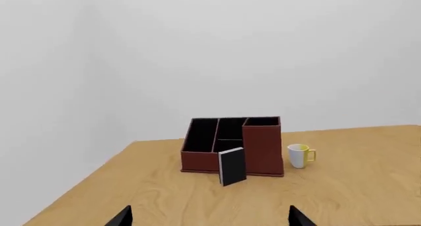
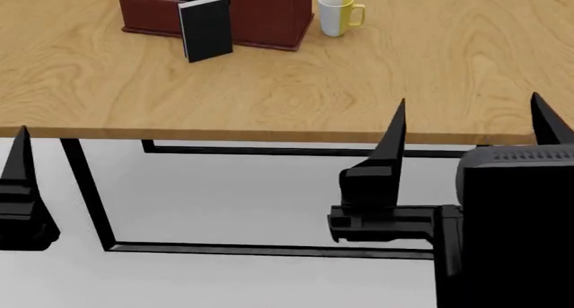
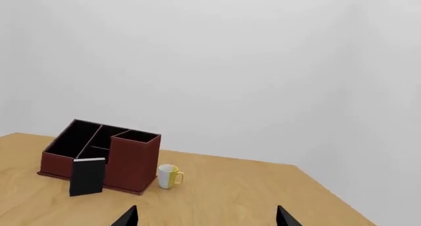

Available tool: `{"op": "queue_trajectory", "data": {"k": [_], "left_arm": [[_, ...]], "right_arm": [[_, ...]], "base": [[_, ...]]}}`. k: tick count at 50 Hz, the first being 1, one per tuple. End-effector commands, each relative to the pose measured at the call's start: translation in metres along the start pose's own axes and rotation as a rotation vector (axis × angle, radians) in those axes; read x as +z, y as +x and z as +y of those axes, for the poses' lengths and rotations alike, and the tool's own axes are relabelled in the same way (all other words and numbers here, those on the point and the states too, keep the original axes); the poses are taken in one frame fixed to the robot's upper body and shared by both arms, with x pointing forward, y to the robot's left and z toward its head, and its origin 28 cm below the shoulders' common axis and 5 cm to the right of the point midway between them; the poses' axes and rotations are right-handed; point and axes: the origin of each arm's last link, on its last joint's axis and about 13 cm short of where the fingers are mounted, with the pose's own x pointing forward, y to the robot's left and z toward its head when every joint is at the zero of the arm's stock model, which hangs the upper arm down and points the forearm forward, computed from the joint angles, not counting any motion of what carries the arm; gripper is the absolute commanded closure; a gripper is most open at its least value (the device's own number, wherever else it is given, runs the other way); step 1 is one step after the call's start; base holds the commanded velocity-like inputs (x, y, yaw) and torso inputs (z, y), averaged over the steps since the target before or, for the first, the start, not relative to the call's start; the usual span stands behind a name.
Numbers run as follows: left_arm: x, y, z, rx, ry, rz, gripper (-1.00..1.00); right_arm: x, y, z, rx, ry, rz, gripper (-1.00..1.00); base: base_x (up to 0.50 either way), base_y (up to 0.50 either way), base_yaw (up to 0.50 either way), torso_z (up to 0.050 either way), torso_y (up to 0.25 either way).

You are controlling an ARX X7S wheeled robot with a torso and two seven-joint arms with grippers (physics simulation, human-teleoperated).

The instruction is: Pick up the book and place it in the front compartment of the caddy.

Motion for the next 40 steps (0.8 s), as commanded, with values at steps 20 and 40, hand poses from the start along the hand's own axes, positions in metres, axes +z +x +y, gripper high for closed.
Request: {"op": "queue_trajectory", "data": {"k": [20, 40], "left_arm": [[-0.0009, 0.001, 0.0006, -0.005, 0.019, -0.006, -1.0], [-0.0006, 0.0017, -0.0006, -0.002, 0.029, -0.01, -1.0]], "right_arm": [[0.0102, -0.005, -0.007, -0.097, -0.032, -0.045, -1.0], [0.0093, -0.0037, -0.0084, -0.136, -0.019, -0.035, -1.0]], "base": [[0.0, 0.5, 0.0, 0.0, 0.0], [0.0, 0.17, 0.0, 0.0, 0.0]]}}
